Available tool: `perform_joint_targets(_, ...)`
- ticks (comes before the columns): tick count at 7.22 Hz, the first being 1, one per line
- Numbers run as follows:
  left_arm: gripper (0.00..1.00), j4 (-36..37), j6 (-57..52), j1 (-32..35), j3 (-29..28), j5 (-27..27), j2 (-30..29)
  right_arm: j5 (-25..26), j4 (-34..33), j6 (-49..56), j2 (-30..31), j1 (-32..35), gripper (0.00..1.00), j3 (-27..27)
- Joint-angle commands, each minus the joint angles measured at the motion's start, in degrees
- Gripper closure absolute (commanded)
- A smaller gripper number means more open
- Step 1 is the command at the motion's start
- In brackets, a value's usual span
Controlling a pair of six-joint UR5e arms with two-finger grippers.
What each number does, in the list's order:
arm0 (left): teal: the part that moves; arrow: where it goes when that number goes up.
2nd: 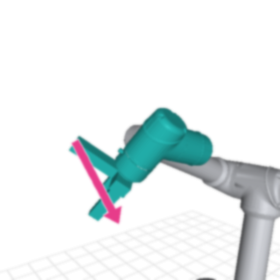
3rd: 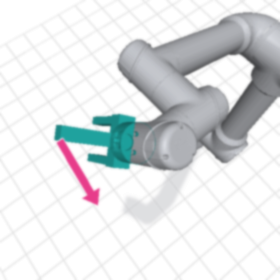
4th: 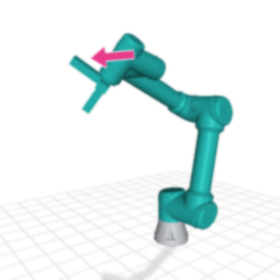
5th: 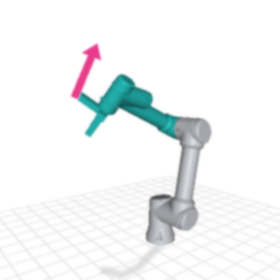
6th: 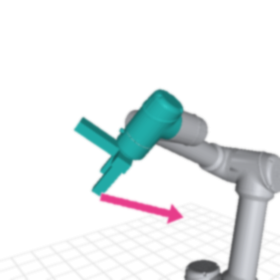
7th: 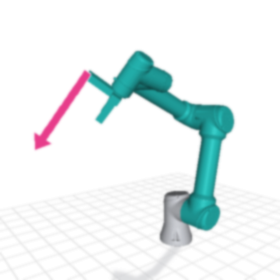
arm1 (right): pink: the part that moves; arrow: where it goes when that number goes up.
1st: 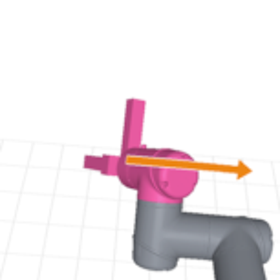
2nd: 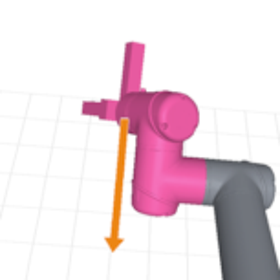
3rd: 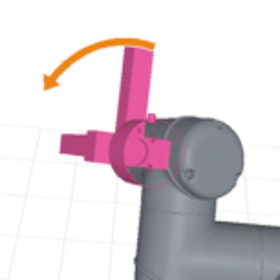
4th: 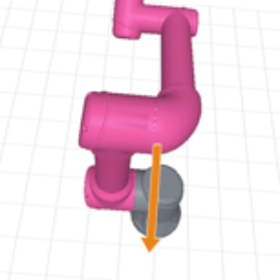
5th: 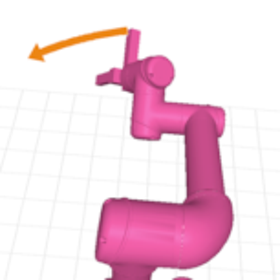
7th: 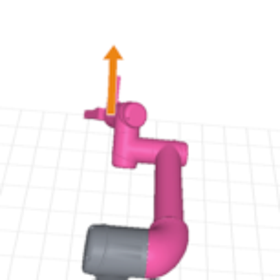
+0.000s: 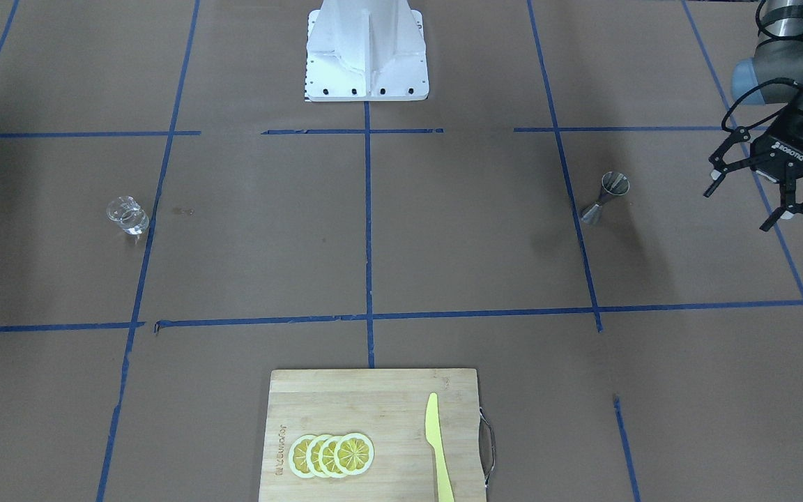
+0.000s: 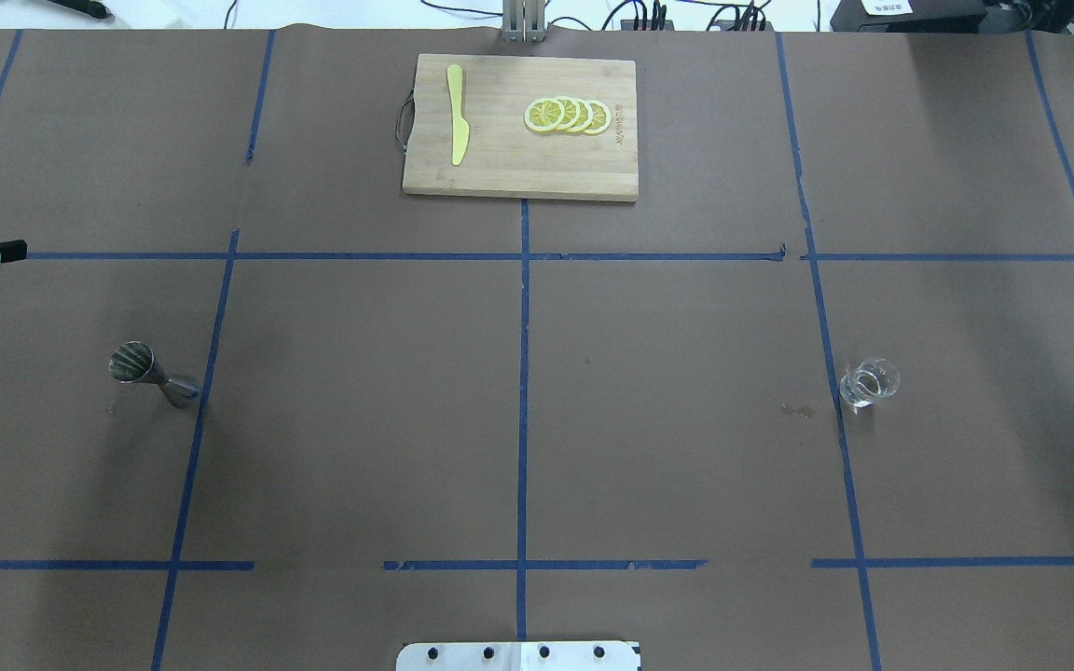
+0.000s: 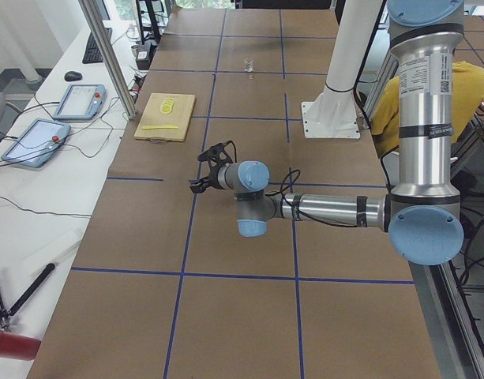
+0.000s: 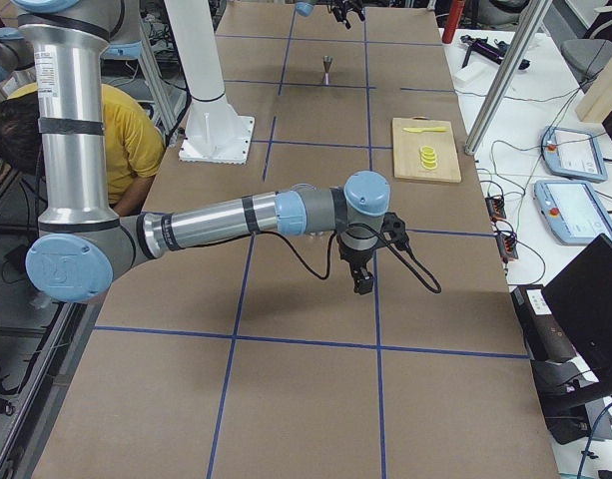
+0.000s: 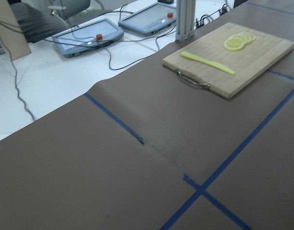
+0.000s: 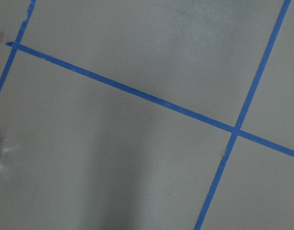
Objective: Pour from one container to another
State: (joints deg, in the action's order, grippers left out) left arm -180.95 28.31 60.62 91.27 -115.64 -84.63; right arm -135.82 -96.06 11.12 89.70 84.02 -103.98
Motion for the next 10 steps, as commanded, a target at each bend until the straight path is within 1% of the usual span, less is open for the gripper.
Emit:
perform_joint_targets(1, 0.13, -7.0, 12.2, -7.6, -0.4, 9.2, 0.2, 0.0, 0.0, 0.0, 0.0, 0.0, 0.0, -0.3)
perform_joint_targets(2, 0.11, -8.2, 12.3, -10.8, -0.4, 14.5, 1.8, 0.0, 0.0, 0.0, 0.0, 0.0, 0.0, -0.3)
perform_joint_targets(3, 0.1, -14.7, 12.3, -11.7, -0.4, 16.7, 4.3, 0.1, 0.0, 0.0, 0.0, 0.0, 0.0, -0.3)
perform_joint_targets(4, 0.08, -17.4, 11.5, -12.3, 0.2, 19.1, 5.6, 0.1, 0.0, 0.0, 0.0, 0.0, 0.0, -0.6)
perform_joint_targets(5, 0.08, -17.2, 10.7, -16.3, 0.2, 26.9, 6.0, 0.1, 0.0, 0.0, 0.0, 0.0, 0.0, -0.8)
perform_joint_targets(6, 0.04, -17.0, 10.2, -24.1, 0.1, 39.1, 7.7, 0.1, 0.0, 0.0, 0.6, 0.0, 0.0, -1.8)
perform_joint_targets(7, 0.02, -16.4, 9.7, -30.2, 0.1, 48.1, 7.9, 0.1, 0.0, 0.0, 0.6, 0.0, 0.0, -1.8)
perform_joint_targets(8, 0.02, -16.3, 9.8, -33.4, 0.2, 51.3, 8.3, 0.2, 0.0, 0.0, 0.5, 0.0, 0.0, -1.8)
perform_joint_targets(9, 0.02, -16.3, 9.8, -34.2, 0.3, 51.7, 8.3, 0.2, 0.0, 0.0, 0.6, 0.0, 0.0, -1.8)
perform_joint_targets(10, 0.02, -16.3, 9.8, -36.3, 0.3, 54.8, 8.6, 0.1, 0.0, 0.0, 0.6, 0.0, 0.0, -1.8)
